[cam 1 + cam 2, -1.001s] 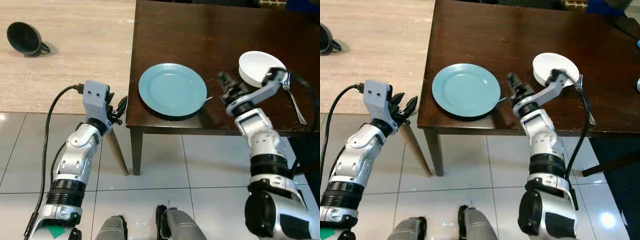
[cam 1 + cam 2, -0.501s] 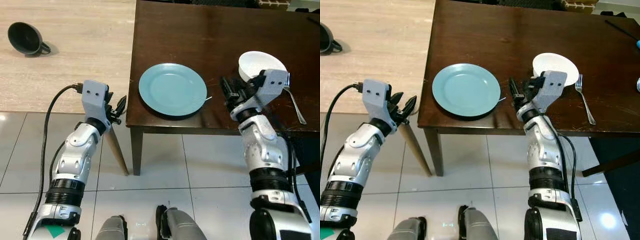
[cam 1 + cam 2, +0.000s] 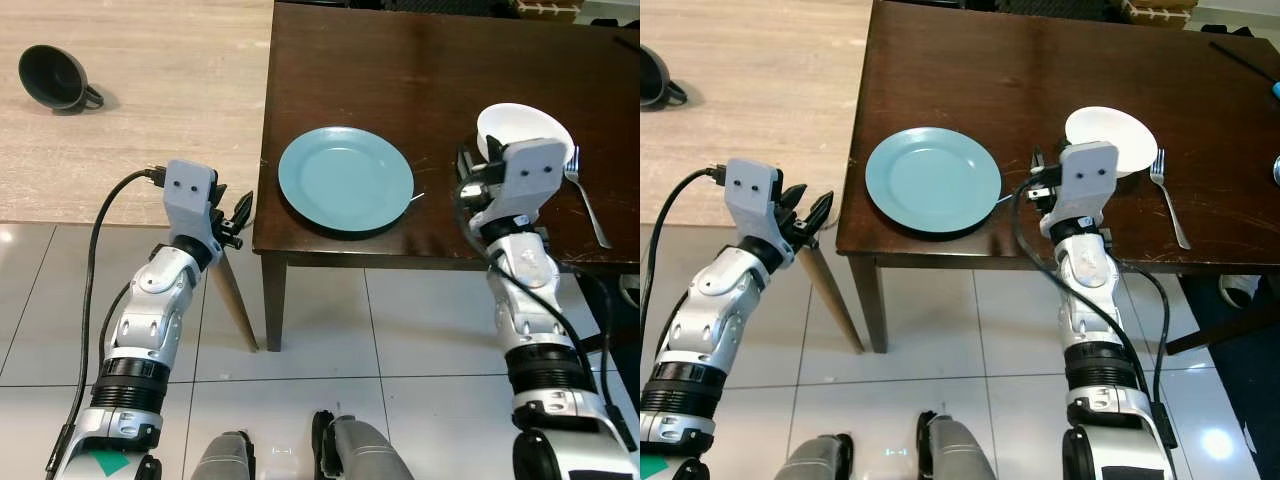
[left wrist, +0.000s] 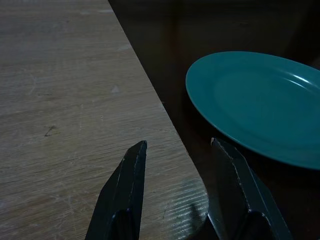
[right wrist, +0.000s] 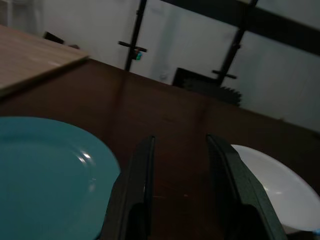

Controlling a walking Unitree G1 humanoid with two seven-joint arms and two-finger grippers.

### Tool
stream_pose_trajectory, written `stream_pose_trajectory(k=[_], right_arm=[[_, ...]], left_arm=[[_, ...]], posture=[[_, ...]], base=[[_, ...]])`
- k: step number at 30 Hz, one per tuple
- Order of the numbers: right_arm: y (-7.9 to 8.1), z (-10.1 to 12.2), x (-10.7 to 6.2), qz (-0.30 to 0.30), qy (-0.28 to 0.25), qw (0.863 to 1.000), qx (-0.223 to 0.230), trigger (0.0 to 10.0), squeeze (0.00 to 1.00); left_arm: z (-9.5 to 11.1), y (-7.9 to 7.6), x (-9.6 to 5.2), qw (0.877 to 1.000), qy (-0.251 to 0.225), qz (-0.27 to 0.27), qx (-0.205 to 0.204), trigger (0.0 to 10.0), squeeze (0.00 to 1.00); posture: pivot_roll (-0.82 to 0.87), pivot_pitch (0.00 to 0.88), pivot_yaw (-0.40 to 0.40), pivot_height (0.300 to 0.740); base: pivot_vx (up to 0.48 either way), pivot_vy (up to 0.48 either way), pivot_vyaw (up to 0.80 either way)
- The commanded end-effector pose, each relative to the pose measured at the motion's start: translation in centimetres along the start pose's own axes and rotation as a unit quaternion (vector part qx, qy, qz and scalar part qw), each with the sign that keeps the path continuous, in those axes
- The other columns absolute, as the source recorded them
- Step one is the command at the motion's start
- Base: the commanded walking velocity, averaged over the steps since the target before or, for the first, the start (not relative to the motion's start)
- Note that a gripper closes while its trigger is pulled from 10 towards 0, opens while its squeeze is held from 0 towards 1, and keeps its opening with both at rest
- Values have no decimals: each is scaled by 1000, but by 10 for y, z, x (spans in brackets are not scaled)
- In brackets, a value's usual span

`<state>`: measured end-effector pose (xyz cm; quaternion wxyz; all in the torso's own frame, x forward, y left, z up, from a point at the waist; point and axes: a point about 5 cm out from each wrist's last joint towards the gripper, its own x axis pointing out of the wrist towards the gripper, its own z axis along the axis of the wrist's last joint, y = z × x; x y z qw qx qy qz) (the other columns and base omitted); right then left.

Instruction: Setting the table

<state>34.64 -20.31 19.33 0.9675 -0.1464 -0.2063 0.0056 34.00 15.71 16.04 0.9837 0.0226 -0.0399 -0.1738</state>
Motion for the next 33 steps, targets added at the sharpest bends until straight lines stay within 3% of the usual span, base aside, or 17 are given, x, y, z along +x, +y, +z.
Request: stream_pose_trajectory(k=[1,4,5,6,7,10,11,12,14,17,18,19,23,24,25,26,33], right_arm=[[-1,-7,-6,-10,9,1000,-11,10000,0],[-2,-9,-6,-17,13,1000,-5,10000,0],[-3,-11,-7,-22,16,1000,9,10000,416],[-3,-11,-7,-22,16,1000,9,10000,416],[-6,-16,-7,-41,33,997,65,10000,1000],[-8,-19,-6,-52,43,993,102,10000,1000],[-8,-24,-3,-65,60,983,161,10000,1000],[-8,-24,-3,-65,60,983,161,10000,1000],[-3,-34,2,-73,102,959,252,10000,1000],[1,-38,4,-73,124,945,294,10000,1000],[6,-42,8,-67,145,928,337,10000,1000],[6,-42,8,-67,145,928,337,10000,1000],[26,-44,25,-14,223,885,408,10000,1000],[29,-43,27,-4,238,881,409,10000,659],[30,-43,29,1,247,880,407,10000,424],[32,-43,31,8,259,874,411,10000,0],[40,-41,38,20,307,851,427,10000,0]], left_arm=[[-6,0,-1,1000,12,-4,2,10000,0],[-6,-1,-1,1000,12,-5,3,10000,0],[-6,-1,-1,1000,13,-6,3,10000,0],[-6,-1,-1,1000,13,-6,3,10000,0],[-6,-1,-1,1000,13,-7,4,10000,0],[-6,-1,-1,1000,13,-7,4,10000,0],[-6,-1,0,1000,13,-8,4,10000,0],[-6,-1,0,1000,13,-8,4,10000,0],[-6,-2,0,1000,13,-9,5,10000,0],[-6,-2,0,1000,13,-10,6,10000,0],[-6,-3,0,1000,13,-11,7,10000,0],[-6,-3,0,1000,13,-11,7,10000,0],[-5,-6,2,1000,13,-16,8,10000,0],[-5,-7,2,1000,13,-18,8,10000,0],[-5,-7,2,1000,13,-19,8,10000,0],[-5,-8,2,1000,13,-19,8,10000,0],[-5,-11,3,1000,13,-23,7,10000,0]], posture=[[76,124,-9,740],[76,124,-9,740],[76,124,-9,740],[76,124,-9,740],[76,123,-8,740],[76,123,-8,740],[76,124,-7,740],[76,124,-7,740],[77,125,-6,740],[77,125,-6,740],[77,125,-6,740],[77,125,-6,740],[81,136,-6,740],[81,138,-7,740],[80,142,-10,740],[80,142,-10,740],[80,150,-16,740]], base=[[0,0,0],[0,0,0],[0,0,0],[0,0,0],[0,0,0],[0,0,0],[0,0,0],[0,0,0],[0,0,0],[0,0,0],[0,0,0],[0,0,0],[0,0,0],[0,0,0],[0,0,0],[0,0,0],[0,0,0]])
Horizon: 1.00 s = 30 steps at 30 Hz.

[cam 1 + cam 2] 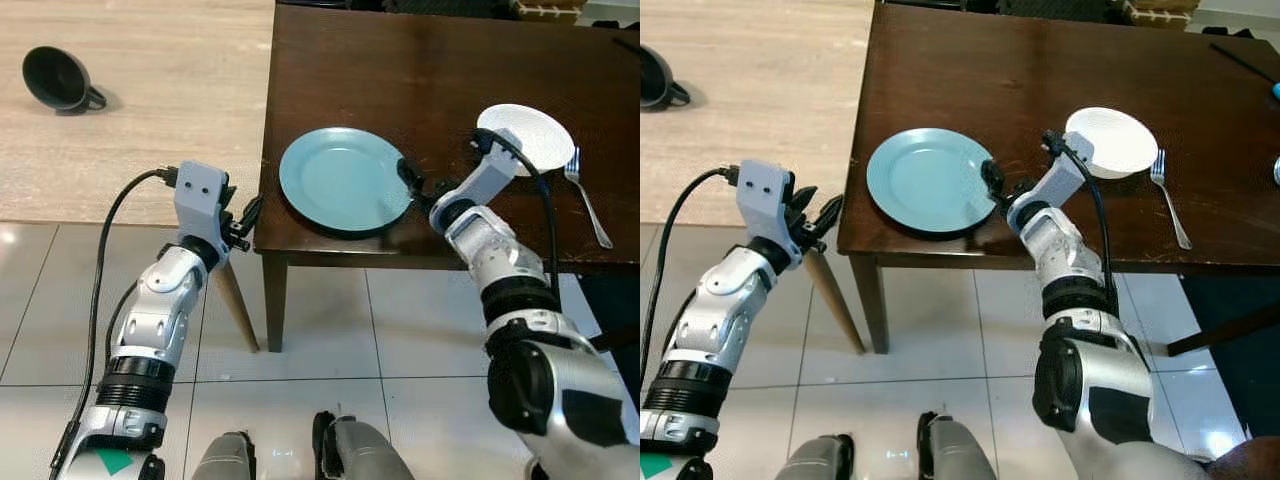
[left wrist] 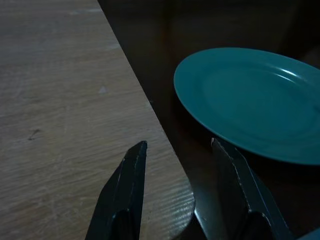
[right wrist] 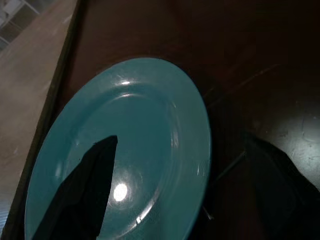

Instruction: Setting the table

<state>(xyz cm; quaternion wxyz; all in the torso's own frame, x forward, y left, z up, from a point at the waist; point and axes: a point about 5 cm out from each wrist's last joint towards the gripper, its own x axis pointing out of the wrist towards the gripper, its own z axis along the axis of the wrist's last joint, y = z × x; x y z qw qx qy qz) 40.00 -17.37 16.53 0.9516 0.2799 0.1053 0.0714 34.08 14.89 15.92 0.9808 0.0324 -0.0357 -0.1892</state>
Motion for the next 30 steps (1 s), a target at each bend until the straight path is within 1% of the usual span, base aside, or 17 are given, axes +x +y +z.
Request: stream_pose_trajectory(k=[1,4,8,9,11,13,14,16,18,19,22,23,24,25,26,28,30], right_arm=[[0,-7,2,-13,34,999,11,10000,0],[4,-10,4,-18,58,998,5,10000,0],[6,-12,5,-27,74,997,-4,10000,0],[7,-15,5,-32,88,996,-1,10000,0],[8,-16,6,-33,93,995,2,10000,0],[13,-23,6,-18,115,993,28,10000,0],[14,-25,6,-14,120,992,36,10000,0],[14,-25,6,-14,120,992,36,10000,0],[20,-36,5,8,146,987,71,10000,0],[20,-36,5,8,146,987,71,10000,0],[24,-55,3,27,174,976,127,10000,0],[24,-55,3,27,174,976,127,10000,0],[22,-63,1,29,180,972,148,10000,0],[22,-63,1,29,180,972,148,10000,0],[22,-67,0,33,178,968,172,10000,0],[23,-68,0,35,175,967,182,10000,0],[24,-68,0,42,165,963,211,10000,0]], left_arm=[[-4,-4,0,1000,7,-8,-2,10000,0],[-3,-5,-1,1000,8,-11,-2,10000,0],[-4,-6,-1,1000,9,-12,-2,10000,0],[-5,-6,-2,1000,10,-12,-2,10000,0],[-5,-6,-2,1000,11,-12,-2,10000,0],[-5,-6,-3,1000,12,-13,-2,10000,0],[-6,-6,-3,1000,13,-14,-3,10000,0],[-6,-6,-3,1000,13,-14,-3,10000,0],[-6,-13,-5,999,11,-39,-6,10000,0],[-6,-13,-5,999,11,-39,-6,10000,0],[-9,-27,-9,996,9,-86,-11,10000,0],[-9,-27,-9,996,9,-86,-11,10000,0],[-13,-29,-13,995,17,-95,-6,10000,0],[-13,-29,-13,995,17,-95,-6,10000,0],[-19,-29,-17,994,26,-102,-4,10000,0],[-21,-29,-19,994,28,-105,-5,10000,0],[-25,-29,-22,993,32,-110,-11,10000,0]], posture=[[79,155,-17,740],[79,158,-19,740],[80,162,-23,740],[81,165,-25,740],[81,165,-25,740],[81,165,-25,740],[81,165,-25,740],[81,165,-25,740],[83,163,-26,740],[83,163,-26,740],[86,160,-25,740],[86,160,-25,740],[88,159,-23,740],[88,159,-23,740],[89,157,-20,740],[89,157,-20,740],[92,155,-14,740]], base=[[0,0,0],[0,0,0],[0,0,0],[0,0,0],[0,0,0],[0,0,0],[0,0,0],[0,0,0],[0,0,0],[0,0,0],[0,0,0],[0,0,0],[0,0,0],[0,0,0],[0,0,0],[0,0,0],[0,0,0]])
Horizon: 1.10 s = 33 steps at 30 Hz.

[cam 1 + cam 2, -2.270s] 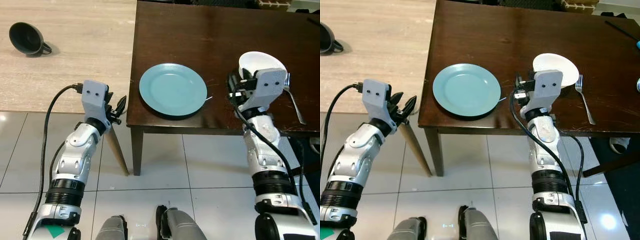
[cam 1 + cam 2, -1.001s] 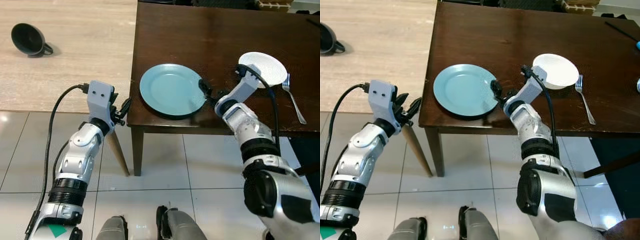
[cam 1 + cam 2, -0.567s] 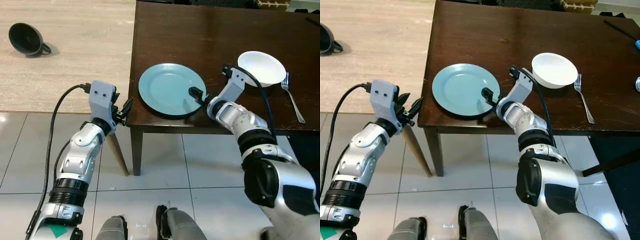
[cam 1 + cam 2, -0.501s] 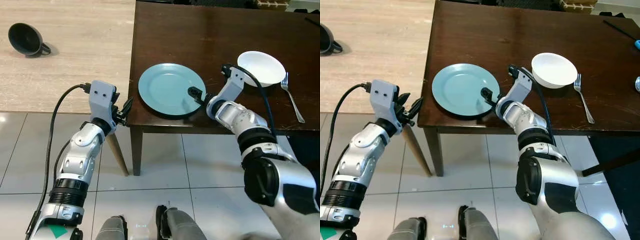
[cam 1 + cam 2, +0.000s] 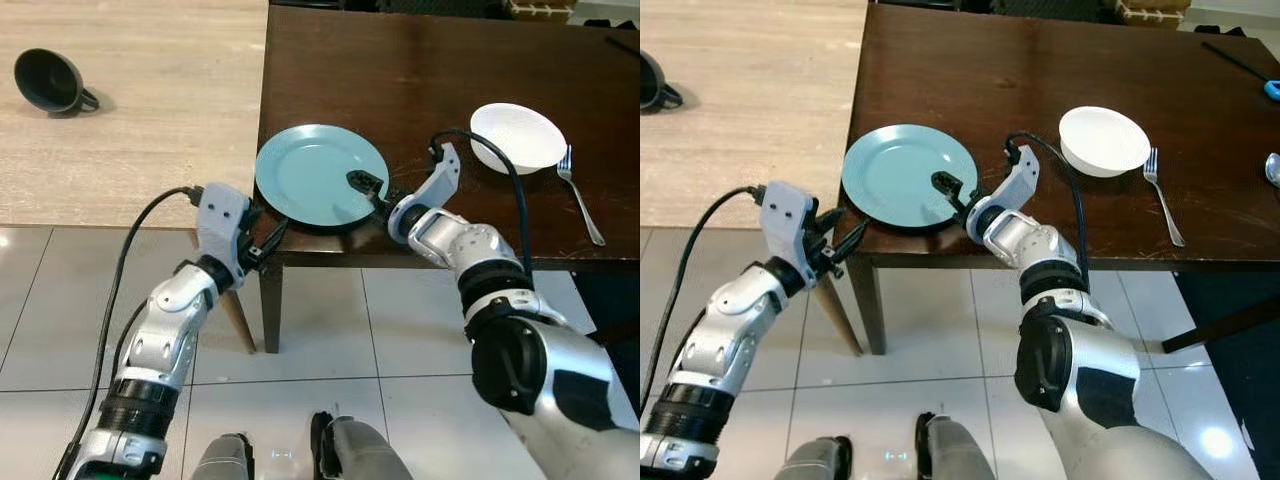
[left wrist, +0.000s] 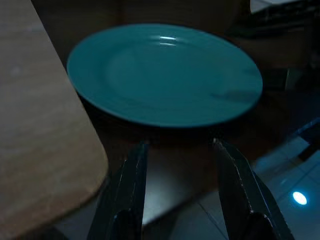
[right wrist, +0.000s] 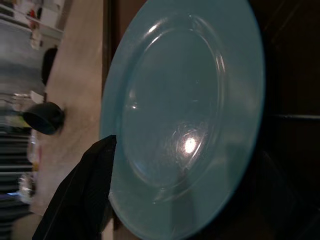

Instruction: Setting the table

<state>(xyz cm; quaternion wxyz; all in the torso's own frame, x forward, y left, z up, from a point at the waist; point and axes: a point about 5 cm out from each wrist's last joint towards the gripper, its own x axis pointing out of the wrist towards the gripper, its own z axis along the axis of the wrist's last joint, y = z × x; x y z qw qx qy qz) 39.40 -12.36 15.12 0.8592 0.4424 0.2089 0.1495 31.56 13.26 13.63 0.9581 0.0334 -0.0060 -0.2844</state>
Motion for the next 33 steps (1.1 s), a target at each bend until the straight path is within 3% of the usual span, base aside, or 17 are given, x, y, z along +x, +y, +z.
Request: stream_pose_trajectory(k=[1,9,24,25,27,28,29,33], right_arm=[[-19,-24,-2,-25,36,998,50,10000,0],[-10,-29,-1,19,42,993,105,10000,0],[9,-49,4,73,88,986,124,9922,0],[10,-49,5,78,85,985,127,9373,0],[12,-48,6,85,67,985,134,3020,0],[12,-48,6,86,61,985,136,3020,0],[12,-48,6,87,55,985,138,0,0],[10,-47,7,87,40,986,140,0,0]], left_arm=[[-7,-4,-4,1000,8,-13,-6,10000,0],[-13,-9,-5,999,19,-27,-14,10000,0],[-13,-11,-4,999,23,-33,-11,10000,0],[-13,-10,-4,999,23,-33,-11,10000,0],[-13,-10,-5,999,24,-31,-9,10000,0],[-13,-9,-5,999,24,-30,-9,10000,0],[-13,-9,-4,999,24,-29,-8,10000,0],[-13,-8,-4,999,25,-25,-7,10000,0]], posture=[[92,154,-14,740],[92,146,-8,740],[95,157,-13,740],[95,157,-13,740],[97,159,-12,740],[97,159,-12,740],[98,158,-11,740],[99,158,-11,740]], base=[[0,0,0],[0,0,0],[0,0,0],[0,0,0],[0,0,0],[0,0,0],[0,0,0],[0,0,0]])
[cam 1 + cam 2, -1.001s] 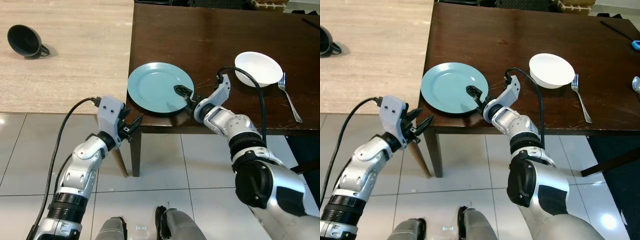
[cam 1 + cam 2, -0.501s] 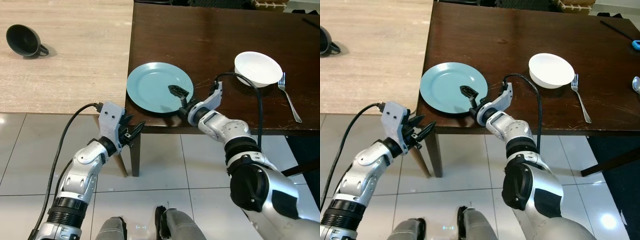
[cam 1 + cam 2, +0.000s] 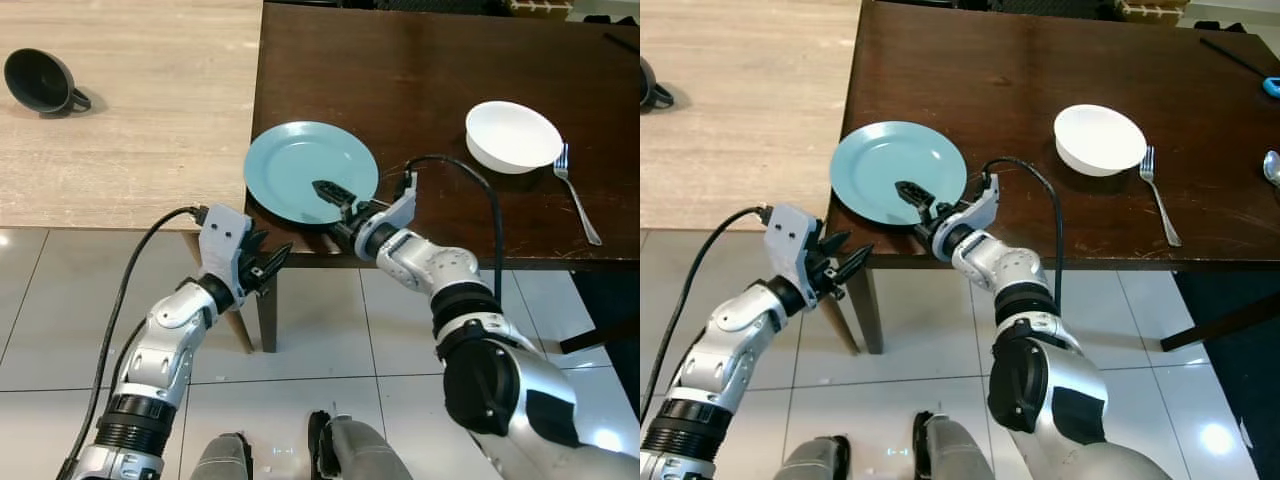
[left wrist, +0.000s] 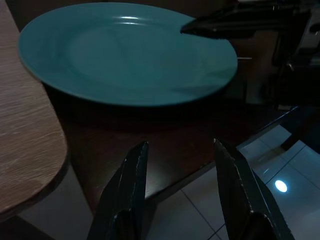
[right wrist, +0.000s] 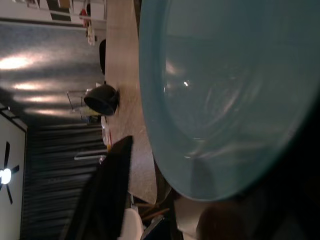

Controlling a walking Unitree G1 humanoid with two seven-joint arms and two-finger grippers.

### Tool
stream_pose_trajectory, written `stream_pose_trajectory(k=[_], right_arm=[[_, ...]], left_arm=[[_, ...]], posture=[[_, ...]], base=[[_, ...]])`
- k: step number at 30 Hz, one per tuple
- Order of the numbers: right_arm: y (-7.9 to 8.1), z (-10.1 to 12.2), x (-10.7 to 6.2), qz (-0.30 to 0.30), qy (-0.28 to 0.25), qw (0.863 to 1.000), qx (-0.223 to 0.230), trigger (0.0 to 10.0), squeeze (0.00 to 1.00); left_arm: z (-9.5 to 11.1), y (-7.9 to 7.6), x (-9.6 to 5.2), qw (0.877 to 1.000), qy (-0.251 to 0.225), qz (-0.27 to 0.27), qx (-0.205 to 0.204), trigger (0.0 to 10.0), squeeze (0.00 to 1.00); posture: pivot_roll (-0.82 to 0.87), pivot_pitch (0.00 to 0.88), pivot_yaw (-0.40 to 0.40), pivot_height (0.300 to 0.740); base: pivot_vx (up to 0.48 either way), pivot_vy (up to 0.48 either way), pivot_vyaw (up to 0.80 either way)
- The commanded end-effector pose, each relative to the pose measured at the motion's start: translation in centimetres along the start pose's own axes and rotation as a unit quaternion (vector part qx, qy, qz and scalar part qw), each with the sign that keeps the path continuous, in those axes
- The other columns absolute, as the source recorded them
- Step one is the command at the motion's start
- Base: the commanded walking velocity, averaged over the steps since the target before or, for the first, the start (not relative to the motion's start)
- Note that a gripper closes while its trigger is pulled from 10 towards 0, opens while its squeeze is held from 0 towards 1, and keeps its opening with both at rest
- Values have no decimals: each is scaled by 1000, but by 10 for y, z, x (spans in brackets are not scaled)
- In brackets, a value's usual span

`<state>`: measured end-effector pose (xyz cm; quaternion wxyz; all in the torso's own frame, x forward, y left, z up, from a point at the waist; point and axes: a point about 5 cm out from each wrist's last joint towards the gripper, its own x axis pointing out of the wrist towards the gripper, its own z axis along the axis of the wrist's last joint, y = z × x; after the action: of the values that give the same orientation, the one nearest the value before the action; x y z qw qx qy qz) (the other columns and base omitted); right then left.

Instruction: Setting the table

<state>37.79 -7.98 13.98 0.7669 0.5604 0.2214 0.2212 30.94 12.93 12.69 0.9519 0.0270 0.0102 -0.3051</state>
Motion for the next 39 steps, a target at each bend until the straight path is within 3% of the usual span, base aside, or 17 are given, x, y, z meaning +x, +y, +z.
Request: stream_pose_trajectory(k=[1,29,32,36,39], right_arm=[[-7,-1,-3,-7,-9,1000,11,0,0],[-5,20,-10,8,-76,997,2,0,0],[-4,26,-12,14,-93,996,-5,0,0],[9,63,-34,100,-195,976,20,0,0],[10,73,-46,123,-213,969,9,0,0]], left_arm=[[-4,-1,0,1000,12,-2,4,10000,0],[-4,3,1,1000,14,8,9,10000,0],[-3,3,1,1000,12,8,9,10000,0],[0,4,3,1000,4,13,4,10000,0],[1,5,3,1000,3,15,3,10000,0]], posture=[[99,158,-11,740],[95,146,-8,740],[95,146,-8,740],[97,145,-7,740],[99,144,-3,740]], base=[[0,0,0],[0,0,0],[0,0,0],[0,0,0],[0,0,0]])
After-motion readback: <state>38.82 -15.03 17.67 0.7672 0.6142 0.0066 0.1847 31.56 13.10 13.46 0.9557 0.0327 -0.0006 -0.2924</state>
